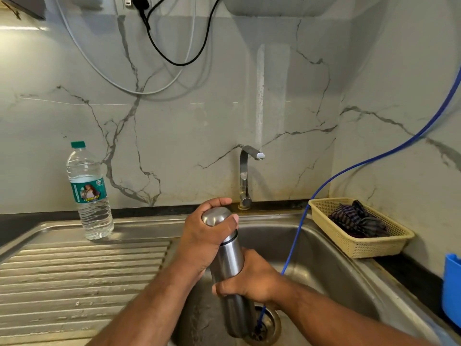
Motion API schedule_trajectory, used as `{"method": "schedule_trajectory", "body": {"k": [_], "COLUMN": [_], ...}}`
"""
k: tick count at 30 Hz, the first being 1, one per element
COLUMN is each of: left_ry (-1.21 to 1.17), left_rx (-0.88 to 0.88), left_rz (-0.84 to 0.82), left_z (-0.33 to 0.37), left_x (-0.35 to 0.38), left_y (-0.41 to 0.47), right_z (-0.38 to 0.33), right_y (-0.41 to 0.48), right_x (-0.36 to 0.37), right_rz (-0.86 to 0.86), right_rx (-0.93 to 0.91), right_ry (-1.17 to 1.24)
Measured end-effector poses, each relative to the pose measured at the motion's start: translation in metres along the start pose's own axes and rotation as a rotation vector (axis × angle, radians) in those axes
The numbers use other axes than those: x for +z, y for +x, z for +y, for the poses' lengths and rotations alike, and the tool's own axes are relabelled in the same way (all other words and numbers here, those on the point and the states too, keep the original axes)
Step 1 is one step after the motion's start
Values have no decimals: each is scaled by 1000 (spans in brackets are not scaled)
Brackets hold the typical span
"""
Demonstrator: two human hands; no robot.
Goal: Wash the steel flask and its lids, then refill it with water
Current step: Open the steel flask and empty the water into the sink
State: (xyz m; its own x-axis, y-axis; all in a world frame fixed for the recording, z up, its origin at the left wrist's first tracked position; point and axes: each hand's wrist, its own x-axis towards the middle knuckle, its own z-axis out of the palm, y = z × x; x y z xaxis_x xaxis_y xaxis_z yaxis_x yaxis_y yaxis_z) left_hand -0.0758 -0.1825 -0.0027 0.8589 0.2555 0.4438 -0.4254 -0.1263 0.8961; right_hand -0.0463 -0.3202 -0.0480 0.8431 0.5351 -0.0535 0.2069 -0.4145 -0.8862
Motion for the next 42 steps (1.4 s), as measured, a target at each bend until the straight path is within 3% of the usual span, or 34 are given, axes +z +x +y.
{"method": "schedule_trajectory", "body": {"k": [13,17,19,22,25,30,34,39,42], "left_ry": [28,124,144,118,-78,52,24,-122,-64], "left_rx": [-17,-22,0,-55,-154,-69,-22,-95,-69], "left_rz": [236,507,559,373,190,136,147,-196,-228], "left_z": [10,11,12,7,10,18,20,22,21], "left_x": [11,29,39,45,43,19,2,-14,-20], "left_y": [-1,-5,-7,-10,-15,-8,-2,2,4], "right_z": [-4,-5,-3,1,3,1,-3,-5,-4], "right_y": [-1,-1,2,4,5,2,-1,-2,-2], "right_x": [19,23,20,10,1,-10,-7,-2,-5], "right_rz": [216,399,437,437,451,468,404,322,318], "right_rx": [-4,-94,-99,-55,-20,19,-13,-42,-42], "right_ry": [-40,-107,-129,-92,-75,-29,-74,-111,-124]}}
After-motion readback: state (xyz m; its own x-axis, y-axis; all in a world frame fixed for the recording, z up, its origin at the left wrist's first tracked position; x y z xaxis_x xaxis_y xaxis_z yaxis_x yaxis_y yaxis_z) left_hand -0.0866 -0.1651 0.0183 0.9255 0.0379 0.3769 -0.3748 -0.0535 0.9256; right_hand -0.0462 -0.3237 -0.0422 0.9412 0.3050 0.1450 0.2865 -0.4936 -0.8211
